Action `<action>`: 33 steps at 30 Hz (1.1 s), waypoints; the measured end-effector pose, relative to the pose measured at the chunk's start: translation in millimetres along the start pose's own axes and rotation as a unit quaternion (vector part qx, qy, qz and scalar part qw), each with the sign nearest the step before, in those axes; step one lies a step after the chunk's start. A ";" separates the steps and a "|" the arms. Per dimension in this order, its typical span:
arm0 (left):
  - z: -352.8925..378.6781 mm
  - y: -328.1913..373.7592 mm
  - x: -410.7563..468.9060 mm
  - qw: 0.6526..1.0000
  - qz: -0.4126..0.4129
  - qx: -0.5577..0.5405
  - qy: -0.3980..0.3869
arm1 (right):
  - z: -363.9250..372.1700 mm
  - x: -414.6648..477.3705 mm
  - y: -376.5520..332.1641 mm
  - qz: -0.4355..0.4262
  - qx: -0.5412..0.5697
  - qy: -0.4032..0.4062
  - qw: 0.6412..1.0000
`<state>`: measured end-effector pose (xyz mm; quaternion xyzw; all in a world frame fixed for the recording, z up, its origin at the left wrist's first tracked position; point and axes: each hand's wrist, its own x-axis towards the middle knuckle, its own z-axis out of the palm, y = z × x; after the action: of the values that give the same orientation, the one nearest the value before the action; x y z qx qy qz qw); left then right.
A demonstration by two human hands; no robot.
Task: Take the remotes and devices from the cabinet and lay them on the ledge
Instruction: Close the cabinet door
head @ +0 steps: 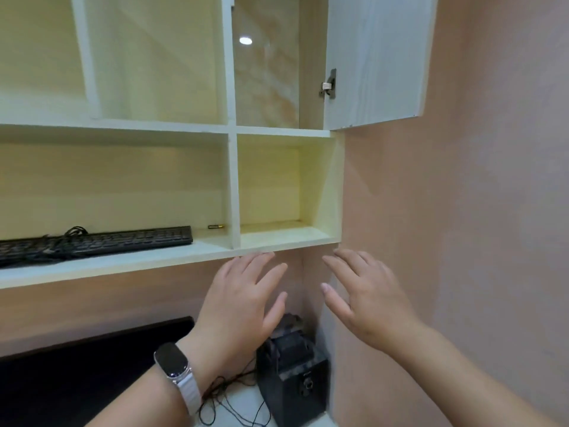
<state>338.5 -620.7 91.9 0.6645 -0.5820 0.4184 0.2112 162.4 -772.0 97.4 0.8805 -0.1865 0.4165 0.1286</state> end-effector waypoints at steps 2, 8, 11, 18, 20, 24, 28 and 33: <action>5.5 -2.9 27.1 1.000 -0.001 0.010 0.029 | 6.5 22.2 18.5 0.000 0.020 0.015 1.000; 25.1 -15.3 113.7 0.995 0.012 0.065 0.070 | 13.8 90.5 80.8 -0.015 0.072 0.084 0.994; 32.0 -29.5 148.4 0.993 0.000 0.093 0.077 | 6.8 122.2 112.2 -0.001 0.137 0.125 0.983; 38.9 -63.8 208.9 0.980 0.023 0.175 0.093 | 12.7 168.5 155.1 0.066 0.333 0.117 0.933; 42.4 -76.5 221.8 0.975 0.055 0.199 0.079 | 16.8 179.2 159.7 0.081 0.364 0.146 0.916; 49.1 -106.1 235.7 0.965 0.095 0.242 0.039 | 15.9 198.5 161.7 0.053 0.445 0.208 0.870; 50.7 -134.1 239.5 0.953 0.124 0.275 0.010 | 14.7 208.9 160.2 0.007 0.442 0.234 0.866; 53.3 -149.5 241.2 0.950 0.165 0.265 0.030 | 21.2 219.8 153.7 -0.025 0.441 0.264 0.858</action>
<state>490.5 -770.7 286.3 0.5782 -0.5451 0.6065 -0.0269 238.3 -966.7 266.9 0.7066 0.0797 0.6684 -0.2182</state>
